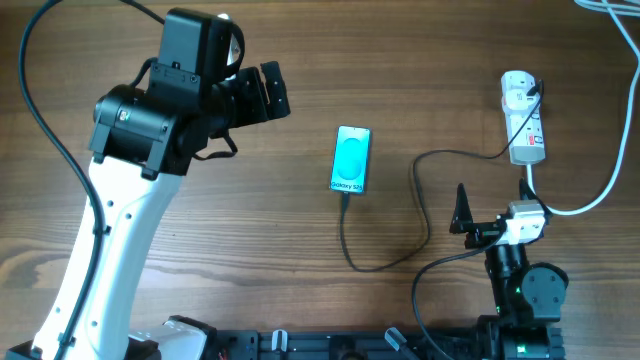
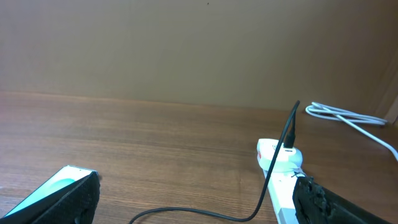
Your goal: Plug charger to phone and switch on socket
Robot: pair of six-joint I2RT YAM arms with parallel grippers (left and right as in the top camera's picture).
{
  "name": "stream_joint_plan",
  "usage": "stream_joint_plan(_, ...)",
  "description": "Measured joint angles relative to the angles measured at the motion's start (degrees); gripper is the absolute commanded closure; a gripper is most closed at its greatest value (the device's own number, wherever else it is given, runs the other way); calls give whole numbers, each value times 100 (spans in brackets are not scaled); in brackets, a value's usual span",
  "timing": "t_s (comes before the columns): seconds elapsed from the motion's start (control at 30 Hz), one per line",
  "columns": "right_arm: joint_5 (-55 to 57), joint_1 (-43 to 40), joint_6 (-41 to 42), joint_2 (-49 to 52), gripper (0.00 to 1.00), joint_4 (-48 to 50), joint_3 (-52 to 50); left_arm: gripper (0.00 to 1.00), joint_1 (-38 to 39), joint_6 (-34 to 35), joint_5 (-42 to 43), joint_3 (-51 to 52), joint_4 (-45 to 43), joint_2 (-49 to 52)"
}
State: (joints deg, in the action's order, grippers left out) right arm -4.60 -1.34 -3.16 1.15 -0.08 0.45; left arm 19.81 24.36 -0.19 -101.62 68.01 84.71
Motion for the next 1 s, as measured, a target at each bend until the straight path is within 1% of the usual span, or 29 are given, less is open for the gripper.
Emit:
stream_joint_plan(0.7,0,0,0,0,0,0,0,0,0,0,0,0,2,0)
stream_joint_plan(0.77,0,0,0,0,0,0,0,0,0,-2,0,-2,146,0)
stream_joint_plan(0.8,0,0,0,0,0,0,0,0,0,-4,0,2,365,-2)
stream_joint_plan(0.87,0,0,0,-4,0,0,0,0,0,-4,0,85,511,-46)
stream_joint_plan(1.0,0,0,0,-4,0,2,0,0,-2,-4,-116,603,328,-407)
